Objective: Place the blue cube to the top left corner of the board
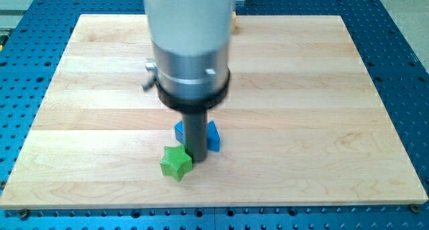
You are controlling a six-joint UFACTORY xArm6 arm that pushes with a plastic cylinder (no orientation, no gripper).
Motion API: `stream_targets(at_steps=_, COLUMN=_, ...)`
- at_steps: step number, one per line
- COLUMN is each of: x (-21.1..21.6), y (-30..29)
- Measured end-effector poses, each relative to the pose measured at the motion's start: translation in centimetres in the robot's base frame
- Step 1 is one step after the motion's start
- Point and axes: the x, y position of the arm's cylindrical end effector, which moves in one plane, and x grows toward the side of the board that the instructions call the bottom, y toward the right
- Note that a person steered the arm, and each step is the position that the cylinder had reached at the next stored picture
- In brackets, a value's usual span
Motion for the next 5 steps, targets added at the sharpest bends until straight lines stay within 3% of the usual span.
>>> stream_targets(at_steps=1, x=-3.2, y=-3.4)
stream_targets(at_steps=2, x=-9.4, y=-6.2)
stream_targets(at_steps=4, x=-5.2, y=-2.1)
stream_targets(at_steps=5, x=-10.5, y=-2.3)
